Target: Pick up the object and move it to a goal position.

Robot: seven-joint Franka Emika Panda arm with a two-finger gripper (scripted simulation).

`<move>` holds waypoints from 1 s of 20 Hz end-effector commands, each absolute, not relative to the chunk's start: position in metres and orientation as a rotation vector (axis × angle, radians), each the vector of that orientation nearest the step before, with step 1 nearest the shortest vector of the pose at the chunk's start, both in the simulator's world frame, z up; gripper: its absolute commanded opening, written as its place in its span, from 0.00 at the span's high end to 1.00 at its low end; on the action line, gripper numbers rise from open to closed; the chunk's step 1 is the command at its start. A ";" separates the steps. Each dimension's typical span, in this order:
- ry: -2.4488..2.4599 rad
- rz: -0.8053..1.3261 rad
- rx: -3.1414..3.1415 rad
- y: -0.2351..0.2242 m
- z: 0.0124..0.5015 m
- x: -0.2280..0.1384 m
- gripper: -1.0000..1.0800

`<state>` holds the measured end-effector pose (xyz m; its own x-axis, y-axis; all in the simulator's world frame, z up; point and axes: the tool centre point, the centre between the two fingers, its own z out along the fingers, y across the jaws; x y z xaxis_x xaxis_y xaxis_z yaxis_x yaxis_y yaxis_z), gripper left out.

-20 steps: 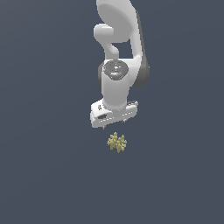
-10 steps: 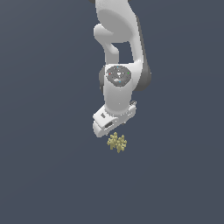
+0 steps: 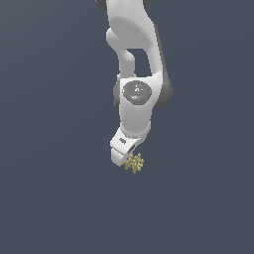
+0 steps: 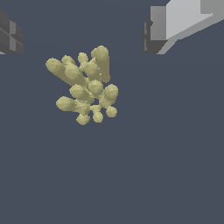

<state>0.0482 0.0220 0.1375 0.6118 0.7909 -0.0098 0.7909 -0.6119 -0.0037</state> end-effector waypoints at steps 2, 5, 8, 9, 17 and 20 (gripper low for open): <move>1.508 -0.011 2.755 0.024 0.135 0.054 0.04; 1.589 -0.007 2.710 0.025 0.134 0.057 0.04; 1.650 -0.004 2.673 0.025 0.133 0.060 0.04; 1.667 -0.003 2.663 0.026 0.132 0.060 0.04; 1.728 0.000 2.624 0.026 0.131 0.063 0.04; 1.722 0.000 2.628 0.026 0.130 0.063 0.04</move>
